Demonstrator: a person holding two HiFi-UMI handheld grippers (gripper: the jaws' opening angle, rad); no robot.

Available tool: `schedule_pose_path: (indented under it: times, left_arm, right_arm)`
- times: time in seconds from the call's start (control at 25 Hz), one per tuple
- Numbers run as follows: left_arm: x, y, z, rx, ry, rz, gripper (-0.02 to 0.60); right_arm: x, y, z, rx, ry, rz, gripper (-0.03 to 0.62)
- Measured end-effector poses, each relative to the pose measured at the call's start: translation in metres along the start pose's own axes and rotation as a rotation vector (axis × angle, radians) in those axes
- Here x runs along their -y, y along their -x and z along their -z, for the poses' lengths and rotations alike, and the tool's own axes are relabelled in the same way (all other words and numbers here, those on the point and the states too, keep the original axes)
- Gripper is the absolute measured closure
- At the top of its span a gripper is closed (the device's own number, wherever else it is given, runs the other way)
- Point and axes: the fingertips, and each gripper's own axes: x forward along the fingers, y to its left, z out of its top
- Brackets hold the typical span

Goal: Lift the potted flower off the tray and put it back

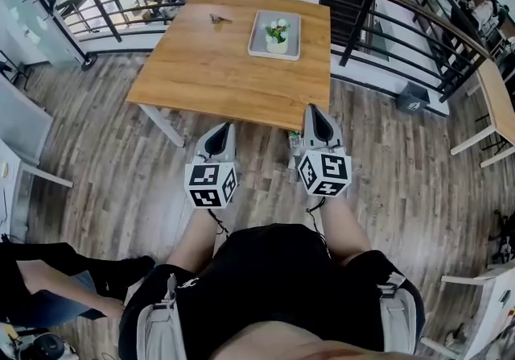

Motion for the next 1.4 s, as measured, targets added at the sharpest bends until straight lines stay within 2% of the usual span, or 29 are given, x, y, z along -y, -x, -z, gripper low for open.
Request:
schedule_pose_path:
  times: [0.36, 0.72, 1.0, 1.4]
  left_arm:
    - [-0.035, 0.017, 0.016, -0.016, 0.009, 0.025, 0.569]
    - [-0.057, -0.019, 0.018, 0.003, -0.002, 0.001, 0.569]
    - [-0.083, -0.097, 0.012, 0.001, -0.013, -0.022, 0.569]
    - [-0.115, -0.26, -0.025, -0.029, -0.012, -0.028, 0.569]
  right_arm:
    - [-0.031, 0.002, 0.016, -0.017, -0.002, 0.052, 0.597]
    - [-0.015, -0.043, 0.031, 0.0, -0.002, 0.056, 0.597]
    - [0.023, -0.12, 0.043, 0.01, -0.021, 0.06, 0.597]
    - [0.092, -0.275, 0.045, -0.017, -0.032, 0.042, 0.597]
